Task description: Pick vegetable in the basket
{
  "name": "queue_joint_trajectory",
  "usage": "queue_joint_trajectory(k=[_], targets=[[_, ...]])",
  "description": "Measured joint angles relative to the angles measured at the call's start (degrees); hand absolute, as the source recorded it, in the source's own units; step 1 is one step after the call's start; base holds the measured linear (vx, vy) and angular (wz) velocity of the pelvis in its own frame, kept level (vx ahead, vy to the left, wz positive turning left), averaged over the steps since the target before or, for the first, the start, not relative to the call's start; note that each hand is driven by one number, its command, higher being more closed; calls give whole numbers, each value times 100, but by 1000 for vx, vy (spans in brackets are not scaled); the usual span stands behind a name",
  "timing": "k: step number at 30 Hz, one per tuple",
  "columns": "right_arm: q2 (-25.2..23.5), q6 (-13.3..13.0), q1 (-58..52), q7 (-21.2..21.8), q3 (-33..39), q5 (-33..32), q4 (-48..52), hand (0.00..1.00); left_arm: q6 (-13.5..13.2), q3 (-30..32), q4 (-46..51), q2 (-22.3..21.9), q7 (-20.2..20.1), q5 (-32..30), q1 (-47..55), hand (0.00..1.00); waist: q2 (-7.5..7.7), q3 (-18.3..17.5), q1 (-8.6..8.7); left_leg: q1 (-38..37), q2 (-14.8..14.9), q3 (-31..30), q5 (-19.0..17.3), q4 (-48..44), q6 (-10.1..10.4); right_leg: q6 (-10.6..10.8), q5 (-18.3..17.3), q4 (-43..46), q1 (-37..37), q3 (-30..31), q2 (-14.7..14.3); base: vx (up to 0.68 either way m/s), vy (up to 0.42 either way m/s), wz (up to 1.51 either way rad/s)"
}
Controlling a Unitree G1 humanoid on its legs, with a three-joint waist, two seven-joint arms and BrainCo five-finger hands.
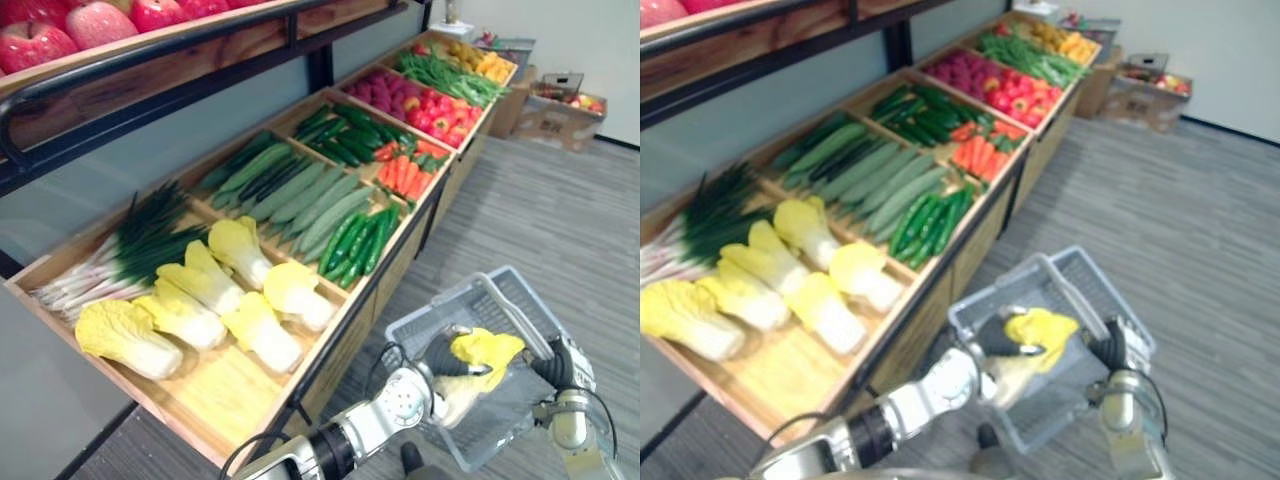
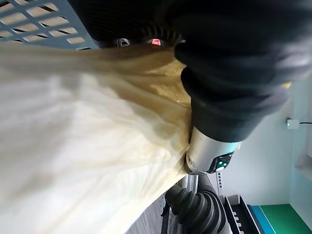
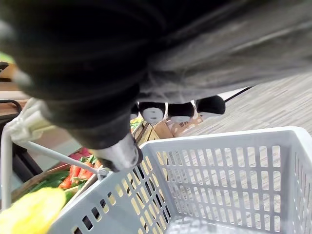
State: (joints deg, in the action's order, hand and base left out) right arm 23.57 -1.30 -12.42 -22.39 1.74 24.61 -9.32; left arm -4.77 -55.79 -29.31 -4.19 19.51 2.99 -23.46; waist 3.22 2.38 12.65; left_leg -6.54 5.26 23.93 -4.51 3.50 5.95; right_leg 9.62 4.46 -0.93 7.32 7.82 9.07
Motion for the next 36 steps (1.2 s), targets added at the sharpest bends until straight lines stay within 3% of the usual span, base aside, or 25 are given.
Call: queue_joint_trajectory(k=[11, 12, 20, 36], targets=[[5, -67, -13, 11, -249, -111, 164, 100, 4, 209, -1005, -488, 391, -1066, -583, 100, 13, 292, 160, 45, 5, 117, -150, -165, -6, 18, 10, 0, 63, 154, -11, 7, -5, -7], [5, -100, -13, 11, -267, -120, 169, 100, 6, 253, -1060, -506, 477, -1113, -613, 0, 12, 294, 165, 44, 7, 146, -161, -171, -3, 18, 10, 0, 75, 179, -17, 11, -3, -13], [14, -255, -3, 12, -479, -320, 184, 100, 222, 685, -1436, -572, 956, -1733, -704, 0, 25, 302, 292, 75, 1, 210, -177, -171, -3, 34, 19, 2, 144, 239, -23, 4, -1, -4], [23, -256, -16, 36, -441, -333, 179, 100, 240, 423, -1472, -572, 651, -1733, -704, 0, 10, 299, 284, 171, 14, 87, -242, -300, -10, 38, 18, 2, 114, 144, 19, 6, -2, 3]])
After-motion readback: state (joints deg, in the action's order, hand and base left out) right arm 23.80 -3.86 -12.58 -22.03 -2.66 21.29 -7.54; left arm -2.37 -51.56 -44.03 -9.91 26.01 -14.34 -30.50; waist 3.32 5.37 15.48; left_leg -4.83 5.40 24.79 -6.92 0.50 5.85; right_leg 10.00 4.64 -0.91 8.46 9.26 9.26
